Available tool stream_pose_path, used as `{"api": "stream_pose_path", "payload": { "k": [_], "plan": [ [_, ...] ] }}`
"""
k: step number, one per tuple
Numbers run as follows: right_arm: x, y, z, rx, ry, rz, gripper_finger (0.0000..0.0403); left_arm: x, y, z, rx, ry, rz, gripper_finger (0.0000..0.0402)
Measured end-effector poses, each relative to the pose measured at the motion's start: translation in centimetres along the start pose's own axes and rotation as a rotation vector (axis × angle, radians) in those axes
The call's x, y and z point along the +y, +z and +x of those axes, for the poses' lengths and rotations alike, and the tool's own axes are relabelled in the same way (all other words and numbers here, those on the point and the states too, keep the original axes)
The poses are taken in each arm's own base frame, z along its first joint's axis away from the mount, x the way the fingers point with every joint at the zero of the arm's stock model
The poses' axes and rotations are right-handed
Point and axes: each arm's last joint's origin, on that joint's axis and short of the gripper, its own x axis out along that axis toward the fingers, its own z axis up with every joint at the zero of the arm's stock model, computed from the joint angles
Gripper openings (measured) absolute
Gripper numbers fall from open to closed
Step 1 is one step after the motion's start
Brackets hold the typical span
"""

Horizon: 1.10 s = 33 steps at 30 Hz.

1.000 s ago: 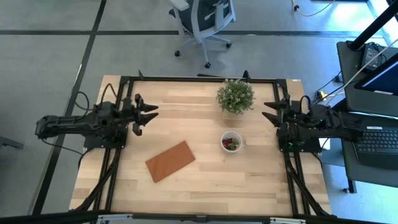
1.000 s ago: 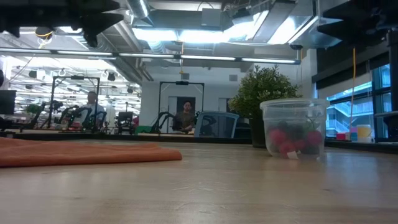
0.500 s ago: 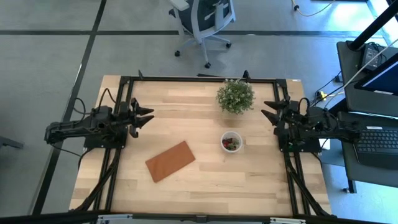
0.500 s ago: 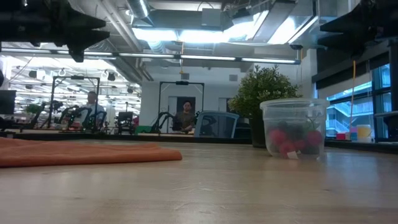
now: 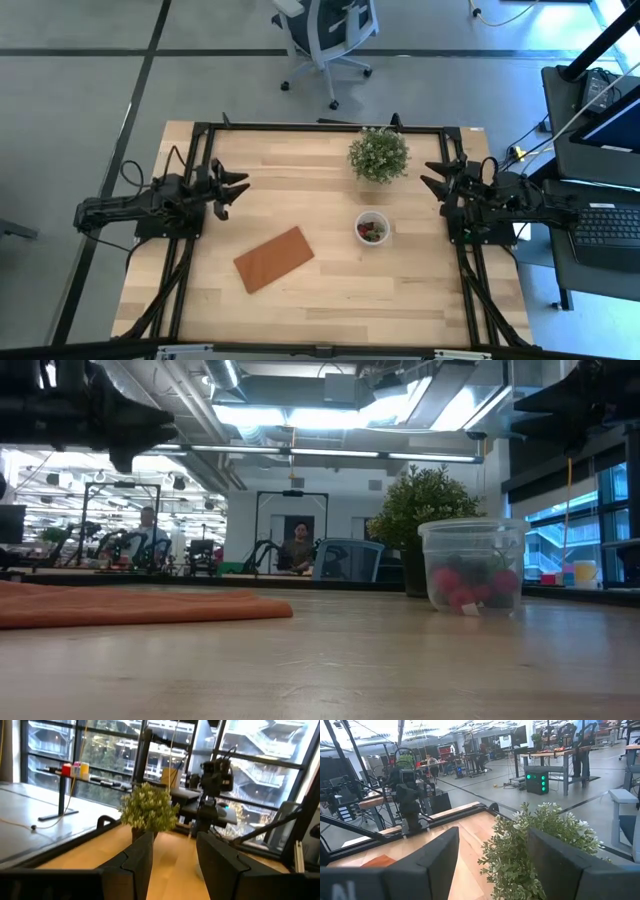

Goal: Pick and placing Produce into tupperware
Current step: Return to Home Position

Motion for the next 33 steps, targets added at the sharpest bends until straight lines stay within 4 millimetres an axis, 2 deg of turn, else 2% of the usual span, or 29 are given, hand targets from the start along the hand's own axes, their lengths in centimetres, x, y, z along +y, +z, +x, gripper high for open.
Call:
{"api": "stream_pose_path", "payload": {
  "k": [7, 15, 19, 26, 33],
  "plan": [
    [0.1, -0.3, 0.3, -0.027, 0.005, 0.013, 0.0237, 0.3, -1.2, 0.1, 0.013, 0.016, -0.005, 0.0144],
    [0.2, -3.6, 1.8, -0.088, 0.016, 0.022, 0.0237, 0.5, -1.5, 0.1, 0.047, 0.062, 0.105, 0.0144],
    [0.2, -4.4, 2.0, -0.138, 0.025, 0.041, 0.0237, 0.4, -1.5, 0.1, 0.047, 0.058, 0.171, 0.0144],
    [0.1, -6.1, 2.4, -0.133, 0.025, 0.040, 0.0237, 0.4, -1.5, 0.1, 0.047, 0.056, 0.178, 0.0144],
    [0.1, -6.0, 2.4, -0.146, 0.024, -0.017, 0.0237, 0.4, -1.5, 0.1, 0.047, 0.056, 0.178, 0.0144]
  ]
}}
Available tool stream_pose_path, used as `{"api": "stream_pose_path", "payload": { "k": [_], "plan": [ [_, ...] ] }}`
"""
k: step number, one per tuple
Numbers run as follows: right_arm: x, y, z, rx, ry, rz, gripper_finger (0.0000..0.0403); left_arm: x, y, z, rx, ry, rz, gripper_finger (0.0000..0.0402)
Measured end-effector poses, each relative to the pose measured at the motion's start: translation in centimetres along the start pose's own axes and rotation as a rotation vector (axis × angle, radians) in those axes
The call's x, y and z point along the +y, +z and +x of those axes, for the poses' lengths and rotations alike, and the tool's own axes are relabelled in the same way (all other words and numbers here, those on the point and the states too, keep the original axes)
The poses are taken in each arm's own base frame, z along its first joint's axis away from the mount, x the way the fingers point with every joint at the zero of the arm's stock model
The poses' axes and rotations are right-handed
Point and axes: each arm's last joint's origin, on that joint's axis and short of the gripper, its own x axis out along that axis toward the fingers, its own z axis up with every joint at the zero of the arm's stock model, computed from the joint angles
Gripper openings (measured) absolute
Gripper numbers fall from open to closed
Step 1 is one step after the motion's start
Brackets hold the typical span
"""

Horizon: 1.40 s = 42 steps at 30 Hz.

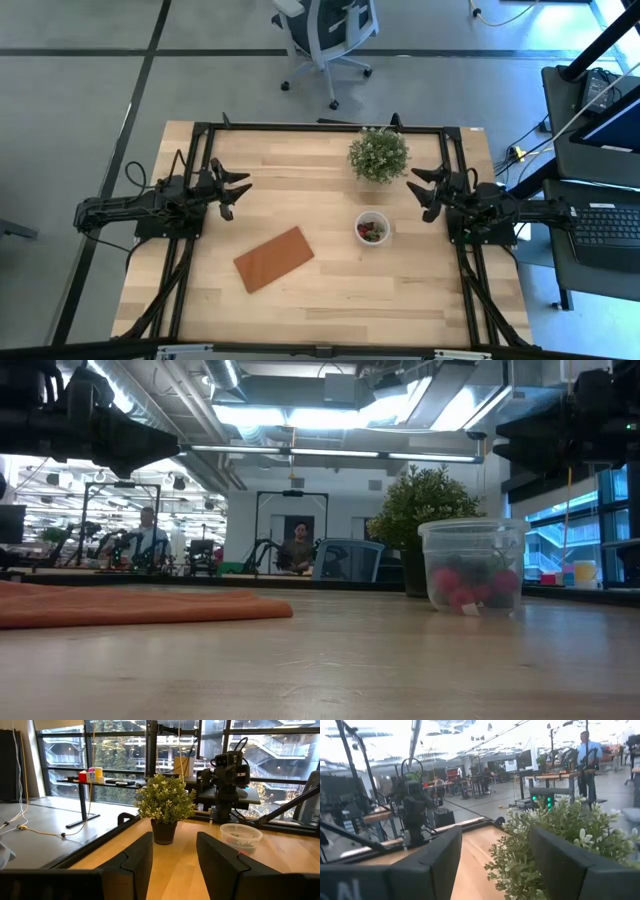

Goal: Pick and placing Produce into tupperware
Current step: Return to Home Position

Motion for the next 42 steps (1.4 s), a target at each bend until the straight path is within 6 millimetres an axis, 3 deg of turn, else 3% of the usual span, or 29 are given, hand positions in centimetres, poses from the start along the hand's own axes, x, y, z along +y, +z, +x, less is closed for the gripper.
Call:
{"api": "stream_pose_path", "payload": {
  "k": [42],
  "plan": [
    [-0.01, -0.06, 0.00, 0.006, 0.000, -0.048, 0.0237, 0.00, 0.00, 0.00, 0.000, 0.000, 0.000, 0.0144]
  ]
}}
